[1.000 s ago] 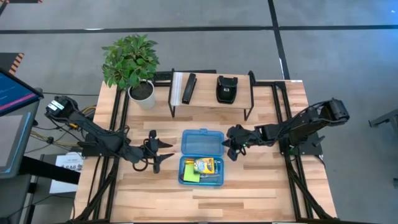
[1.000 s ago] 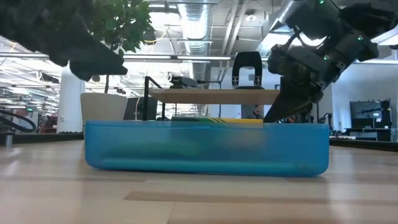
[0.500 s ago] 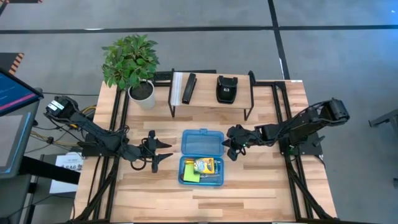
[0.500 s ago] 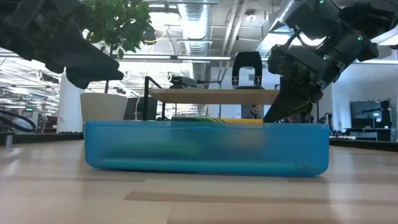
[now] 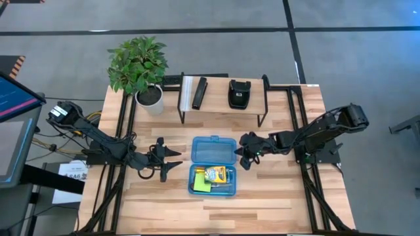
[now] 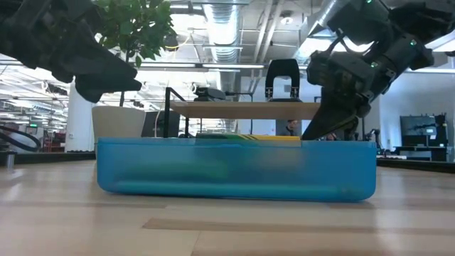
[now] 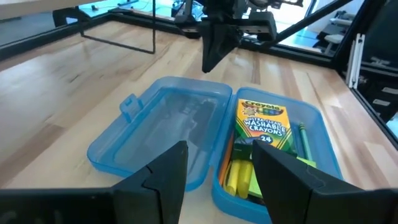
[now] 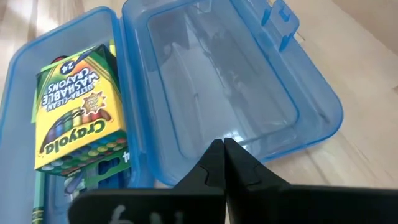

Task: Pack school essentials
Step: Close the supply box

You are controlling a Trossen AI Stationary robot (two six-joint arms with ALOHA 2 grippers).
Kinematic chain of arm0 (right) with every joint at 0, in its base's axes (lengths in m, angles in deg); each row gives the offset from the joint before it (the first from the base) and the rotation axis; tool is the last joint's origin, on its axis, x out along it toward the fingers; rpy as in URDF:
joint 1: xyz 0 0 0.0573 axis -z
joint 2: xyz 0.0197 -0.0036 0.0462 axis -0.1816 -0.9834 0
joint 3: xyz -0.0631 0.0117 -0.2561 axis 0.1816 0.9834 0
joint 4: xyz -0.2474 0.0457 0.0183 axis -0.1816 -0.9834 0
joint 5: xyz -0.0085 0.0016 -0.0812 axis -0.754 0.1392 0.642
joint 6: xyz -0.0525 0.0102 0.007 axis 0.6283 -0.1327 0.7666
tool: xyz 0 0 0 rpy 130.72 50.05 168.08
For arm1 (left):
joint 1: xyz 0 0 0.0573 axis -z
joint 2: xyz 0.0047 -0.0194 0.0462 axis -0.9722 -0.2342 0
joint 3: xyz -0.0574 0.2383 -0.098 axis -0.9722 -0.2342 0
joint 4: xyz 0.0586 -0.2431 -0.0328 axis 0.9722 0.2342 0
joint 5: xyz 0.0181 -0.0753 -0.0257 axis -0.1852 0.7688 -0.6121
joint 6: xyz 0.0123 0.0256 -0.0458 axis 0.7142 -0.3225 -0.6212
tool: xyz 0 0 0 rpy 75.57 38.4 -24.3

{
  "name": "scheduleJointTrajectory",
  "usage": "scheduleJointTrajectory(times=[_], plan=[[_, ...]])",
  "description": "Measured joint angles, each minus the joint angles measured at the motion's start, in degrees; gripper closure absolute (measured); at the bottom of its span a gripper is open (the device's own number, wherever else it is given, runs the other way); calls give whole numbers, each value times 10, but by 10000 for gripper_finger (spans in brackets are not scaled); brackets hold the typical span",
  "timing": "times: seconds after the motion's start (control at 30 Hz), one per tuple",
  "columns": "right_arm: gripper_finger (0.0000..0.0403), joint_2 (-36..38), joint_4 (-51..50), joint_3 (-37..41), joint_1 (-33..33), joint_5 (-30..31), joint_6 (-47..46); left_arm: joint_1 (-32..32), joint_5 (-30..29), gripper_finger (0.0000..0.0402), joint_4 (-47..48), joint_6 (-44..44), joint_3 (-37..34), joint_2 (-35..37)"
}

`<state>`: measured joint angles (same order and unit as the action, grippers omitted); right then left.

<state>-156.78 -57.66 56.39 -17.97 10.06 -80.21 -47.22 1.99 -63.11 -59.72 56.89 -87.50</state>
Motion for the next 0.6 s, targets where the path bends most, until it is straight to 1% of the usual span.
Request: scheduleJointTrajectory(times=[0.07, 0.27, 0.6], plan=[[394, 0, 0, 0, 2, -3, -1, 0, 2, 233, 2, -4, 1, 1], [394, 4, 2, -1, -1, -2, -9, 0, 43, 233, -10, 18, 17, 1], [394, 4, -4, -1, -5, -2, -7, 0, 38, 233, -18, 35, 26, 2]])
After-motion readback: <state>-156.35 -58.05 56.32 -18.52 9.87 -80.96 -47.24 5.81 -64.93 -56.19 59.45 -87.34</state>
